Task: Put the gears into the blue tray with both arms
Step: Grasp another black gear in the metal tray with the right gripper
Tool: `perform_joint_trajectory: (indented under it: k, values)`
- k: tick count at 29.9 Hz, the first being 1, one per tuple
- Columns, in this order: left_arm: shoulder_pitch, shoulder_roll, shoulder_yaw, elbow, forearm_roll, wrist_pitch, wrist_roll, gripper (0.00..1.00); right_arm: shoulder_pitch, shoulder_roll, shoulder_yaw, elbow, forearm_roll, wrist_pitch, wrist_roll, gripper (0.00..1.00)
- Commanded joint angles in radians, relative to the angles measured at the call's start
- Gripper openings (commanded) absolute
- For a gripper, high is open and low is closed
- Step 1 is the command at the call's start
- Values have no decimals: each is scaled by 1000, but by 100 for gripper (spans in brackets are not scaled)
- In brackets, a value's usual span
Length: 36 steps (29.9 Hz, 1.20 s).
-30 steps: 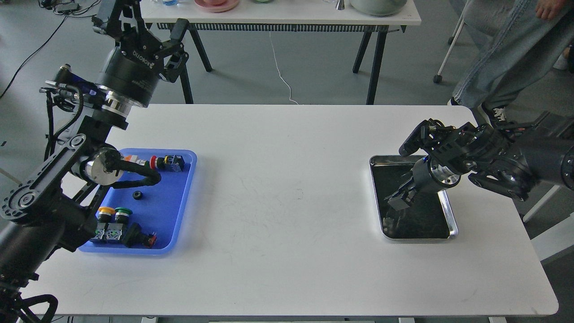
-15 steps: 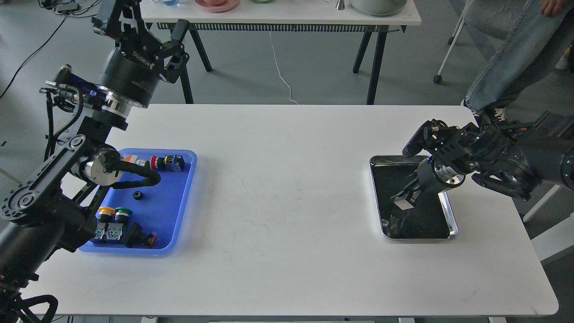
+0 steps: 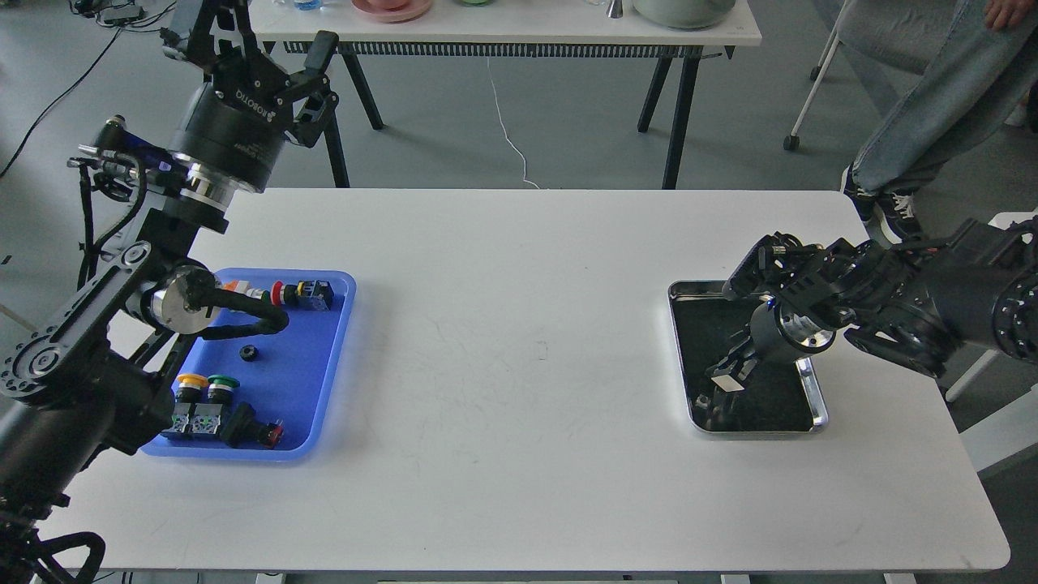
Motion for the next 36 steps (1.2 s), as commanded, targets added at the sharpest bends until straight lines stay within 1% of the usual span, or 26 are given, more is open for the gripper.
perform_joint_trajectory:
  k: [1,3,10,13,15,20,21,27,36]
  values:
    - [0,0,-2,0,-1,0,0,100,0,0,-1,-2,0,1,0,54]
    - [2,0,-2,0,-1,0,0,100,-2,0,-1,-2,0,1,0,50]
    - [2,0,-11,0,-2,0,3,100,-3,-2,-2,-3,0,1,0,49]
    - [5,0,-13,0,-2,0,3,100,-3,-3,-2,-6,0,1,0,46]
    - [8,2,-13,2,-2,-8,3,100,-3,-3,-1,-14,0,1,0,42]
    - [11,2,-20,0,-2,-17,5,100,-3,-2,-2,-14,0,1,0,21]
    - [11,2,-23,0,-2,-17,5,100,-3,-2,-2,-14,0,1,0,20]
    - [17,2,-26,2,-2,-22,5,100,-5,-2,-2,-14,0,4,0,15]
    - [15,2,-26,0,-2,-22,5,100,0,-10,-1,-5,0,4,0,14]
